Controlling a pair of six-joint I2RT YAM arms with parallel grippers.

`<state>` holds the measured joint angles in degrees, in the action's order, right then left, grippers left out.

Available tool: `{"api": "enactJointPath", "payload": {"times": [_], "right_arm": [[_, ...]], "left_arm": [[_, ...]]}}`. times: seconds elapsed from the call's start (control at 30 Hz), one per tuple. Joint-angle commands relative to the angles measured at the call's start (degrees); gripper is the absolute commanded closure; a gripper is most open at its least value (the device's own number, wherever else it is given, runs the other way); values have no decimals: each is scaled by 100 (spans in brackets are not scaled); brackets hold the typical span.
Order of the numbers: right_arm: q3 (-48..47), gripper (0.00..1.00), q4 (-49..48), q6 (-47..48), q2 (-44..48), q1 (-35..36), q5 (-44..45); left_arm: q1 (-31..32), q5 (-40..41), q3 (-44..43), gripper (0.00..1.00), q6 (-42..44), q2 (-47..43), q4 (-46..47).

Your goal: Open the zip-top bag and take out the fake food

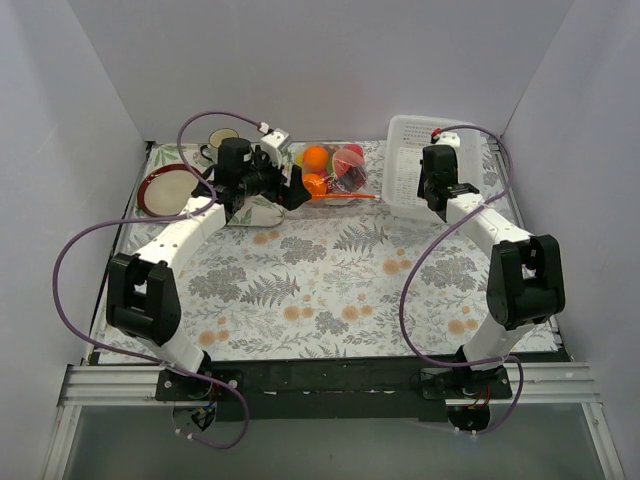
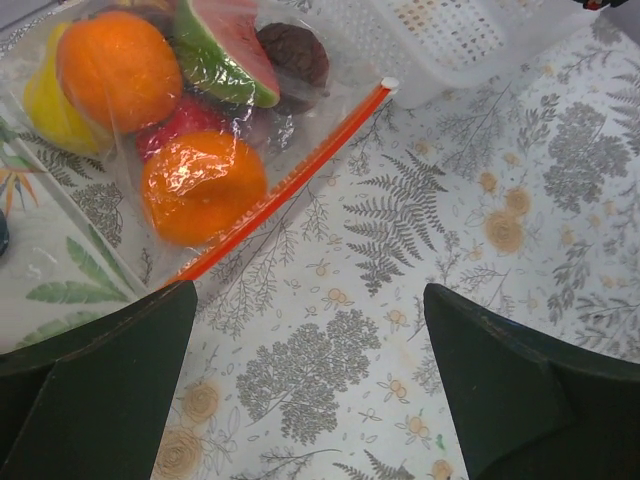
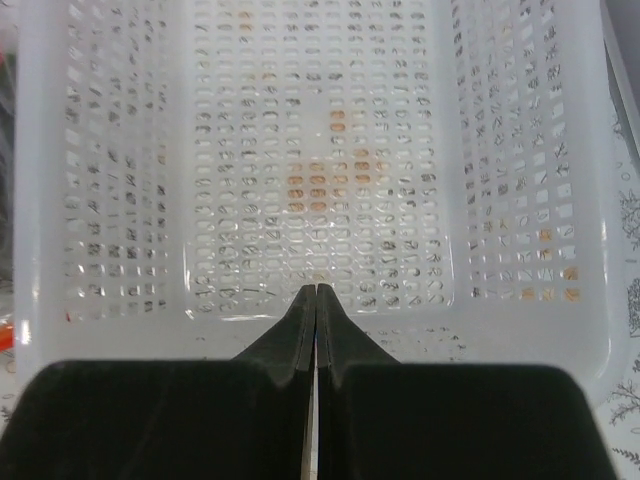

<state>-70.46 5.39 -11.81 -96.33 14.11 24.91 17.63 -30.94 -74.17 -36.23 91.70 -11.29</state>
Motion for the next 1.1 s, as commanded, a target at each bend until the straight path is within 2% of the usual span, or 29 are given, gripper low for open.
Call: {"api": "enactJointPath", "payload": {"times": [0.0, 0.1, 0.23, 0.37, 0.57, 0.87, 1.07], "right_arm": [[339, 99, -284, -67, -52, -31, 313], [594, 99, -284, -128, -78, -40, 296], [831, 99, -266, -207, -79, -49, 182], [998, 99, -214, -330, -44, -49, -38], [1437, 99, -134, -523, 342, -57, -293], [2299, 99, -266, -726, 1099, -57, -627], [2195, 99, -152, -743, 1134, -57, -715]], "left_arm": [[74, 492, 26, 2, 1010, 163, 258], [127, 624, 95, 2, 1380, 278, 407], [320, 975, 508, 2, 2389, 304, 698], [443, 1361, 623, 2, 3032, 419, 803], [540, 1441, 702, 2, 3744, 577, 909], [724, 2135, 948, 2, 4413, 910, 1857], [821, 2276, 835, 2, 4660, 1052, 2271]]}}
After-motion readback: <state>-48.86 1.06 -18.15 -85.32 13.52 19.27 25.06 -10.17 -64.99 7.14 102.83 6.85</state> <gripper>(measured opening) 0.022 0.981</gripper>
